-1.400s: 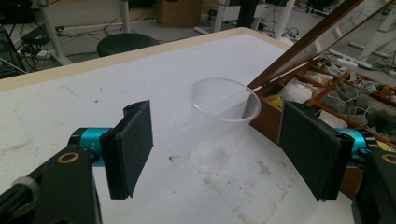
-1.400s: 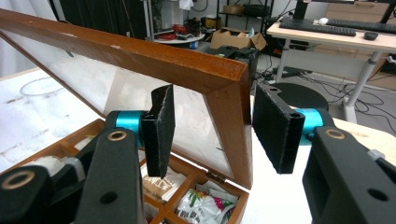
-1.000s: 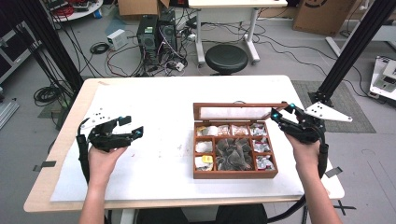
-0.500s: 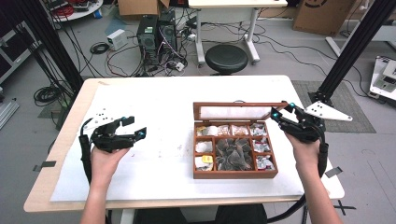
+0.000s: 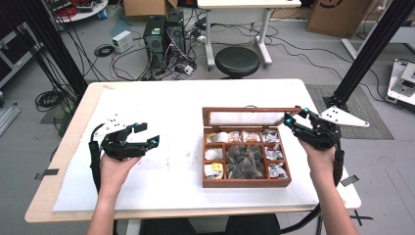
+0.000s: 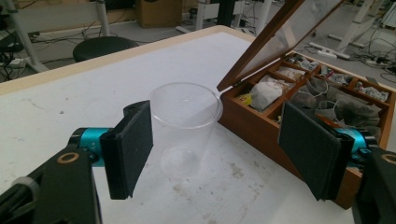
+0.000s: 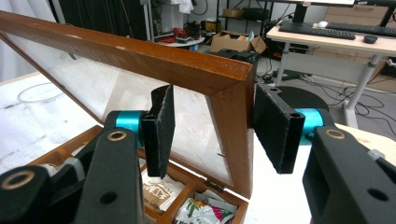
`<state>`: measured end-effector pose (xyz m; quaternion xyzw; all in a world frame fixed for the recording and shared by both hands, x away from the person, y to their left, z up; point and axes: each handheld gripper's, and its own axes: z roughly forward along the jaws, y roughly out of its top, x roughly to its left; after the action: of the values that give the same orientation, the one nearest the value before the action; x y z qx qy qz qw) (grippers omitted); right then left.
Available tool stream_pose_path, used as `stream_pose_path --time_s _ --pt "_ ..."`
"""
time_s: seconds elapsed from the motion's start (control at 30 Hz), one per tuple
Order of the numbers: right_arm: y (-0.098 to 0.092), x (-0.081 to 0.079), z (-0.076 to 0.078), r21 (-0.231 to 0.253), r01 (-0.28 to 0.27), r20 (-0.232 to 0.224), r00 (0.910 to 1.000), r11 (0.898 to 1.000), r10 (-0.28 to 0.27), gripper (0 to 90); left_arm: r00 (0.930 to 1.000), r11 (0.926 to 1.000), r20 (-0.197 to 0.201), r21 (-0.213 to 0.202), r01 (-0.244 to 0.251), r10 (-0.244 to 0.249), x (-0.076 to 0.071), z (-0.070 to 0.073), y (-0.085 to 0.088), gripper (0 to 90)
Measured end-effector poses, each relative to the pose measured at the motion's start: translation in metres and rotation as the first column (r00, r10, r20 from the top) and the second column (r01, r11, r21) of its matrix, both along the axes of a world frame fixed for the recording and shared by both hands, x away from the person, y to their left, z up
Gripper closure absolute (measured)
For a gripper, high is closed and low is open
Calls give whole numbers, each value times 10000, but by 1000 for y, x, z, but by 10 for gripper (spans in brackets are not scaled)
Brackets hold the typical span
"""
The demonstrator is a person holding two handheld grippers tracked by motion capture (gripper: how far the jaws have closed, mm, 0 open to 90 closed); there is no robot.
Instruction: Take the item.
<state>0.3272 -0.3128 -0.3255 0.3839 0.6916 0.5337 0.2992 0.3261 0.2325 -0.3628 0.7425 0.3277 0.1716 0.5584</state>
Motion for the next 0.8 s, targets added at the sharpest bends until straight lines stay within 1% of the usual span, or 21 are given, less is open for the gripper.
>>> stream_pose_path --time_s 0.13,0.27,0.33,0.43,0.57,0.7,0.8 --pt "0 0 0 9 -6 8 10000 10000 6 500 9996 9995 117 157 260 -262 -1 0 -10 265" --pt "0 0 0 1 -18 7 10000 10000 18 500 9980 9977 60 257 629 -630 -1 0 -22 265" --pt "0 0 0 -5 -25 10 10000 10000 25 500 9958 9955 -25 264 915 -914 -1 0 -29 267" --pt "0 0 0 1 -22 9 10000 10000 22 500 9907 9902 -156 333 1359 -1354 -2 0 -42 267" --pt "-1 1 -1 27 -58 23 10000 10000 58 500 9804 9803 -254 230 1960 -1954 -3 1 -60 267" --pt "-1 0 -1 29 -78 -6 10000 10000 78 500 9652 9652 -408 305 2596 -2583 -7 1 -83 291" --pt "-1 1 -1 42 -73 32 10000 10000 73 500 9536 9550 -644 206 2959 -2941 -9 -1 -104 299"
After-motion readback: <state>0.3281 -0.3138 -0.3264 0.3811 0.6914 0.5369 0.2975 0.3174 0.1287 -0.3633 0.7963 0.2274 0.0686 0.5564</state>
